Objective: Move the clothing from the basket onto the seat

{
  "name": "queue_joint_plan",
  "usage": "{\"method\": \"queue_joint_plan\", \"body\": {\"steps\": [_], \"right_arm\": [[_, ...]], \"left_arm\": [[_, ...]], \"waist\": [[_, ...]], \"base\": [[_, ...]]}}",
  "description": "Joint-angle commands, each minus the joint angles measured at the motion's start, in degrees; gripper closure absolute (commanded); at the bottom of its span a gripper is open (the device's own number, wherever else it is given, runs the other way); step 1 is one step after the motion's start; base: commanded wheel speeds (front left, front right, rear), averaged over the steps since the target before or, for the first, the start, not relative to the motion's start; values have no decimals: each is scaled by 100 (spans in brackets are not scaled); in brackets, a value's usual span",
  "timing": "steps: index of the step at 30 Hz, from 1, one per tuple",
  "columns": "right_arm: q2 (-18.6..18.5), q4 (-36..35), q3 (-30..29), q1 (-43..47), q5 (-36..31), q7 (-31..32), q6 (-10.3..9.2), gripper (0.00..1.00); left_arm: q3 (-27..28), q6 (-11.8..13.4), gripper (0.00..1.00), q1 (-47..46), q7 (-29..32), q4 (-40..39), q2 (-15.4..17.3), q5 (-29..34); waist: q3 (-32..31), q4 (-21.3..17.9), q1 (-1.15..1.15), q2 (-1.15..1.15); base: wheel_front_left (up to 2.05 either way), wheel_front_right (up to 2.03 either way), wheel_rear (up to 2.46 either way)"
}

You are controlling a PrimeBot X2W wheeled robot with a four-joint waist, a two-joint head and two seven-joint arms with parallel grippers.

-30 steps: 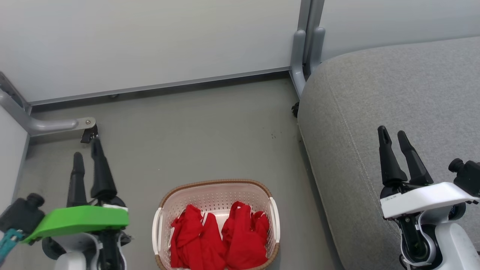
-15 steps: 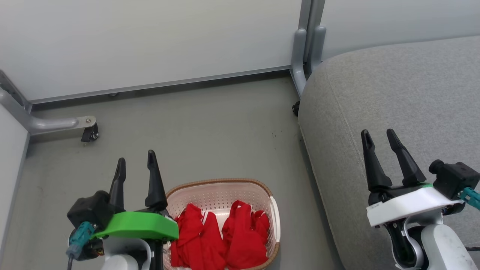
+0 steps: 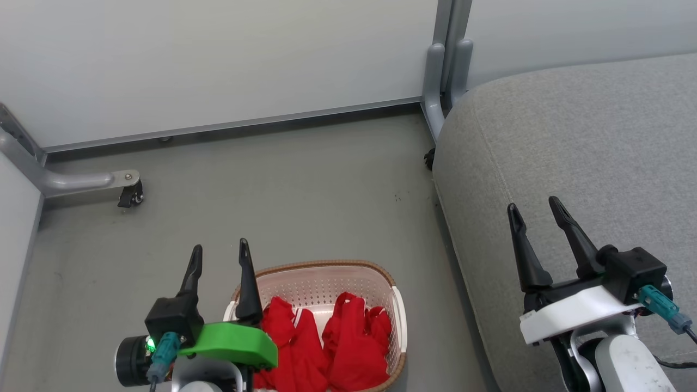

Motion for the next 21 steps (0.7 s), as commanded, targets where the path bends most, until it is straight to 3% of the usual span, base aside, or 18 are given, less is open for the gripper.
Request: {"method": "queue_joint_plan", "body": {"steps": [1,8,16,21], "right_arm": [[4,-16,3,22,-199,-59,13,0],[-18,-54,47,19,-592,-151,13,0],[28,-186,79,64,-934,-245,9,0],[126,-184,7,100,-975,-305,9,0]], "left_arm": [[-80,45,0,-69,-53,2,53,161],[-104,106,0,-23,-138,31,-31,358],[75,0,0,88,-243,63,-156,580],[329,-315,0,156,-301,109,-275,547]], "waist": [[-2,-2,0,0],[2,1,0,0],[7,6,0,0],[2,1,0,0]], "base": [[0,0,0],[0,0,0],[0,0,0],[0,0,0]]}}
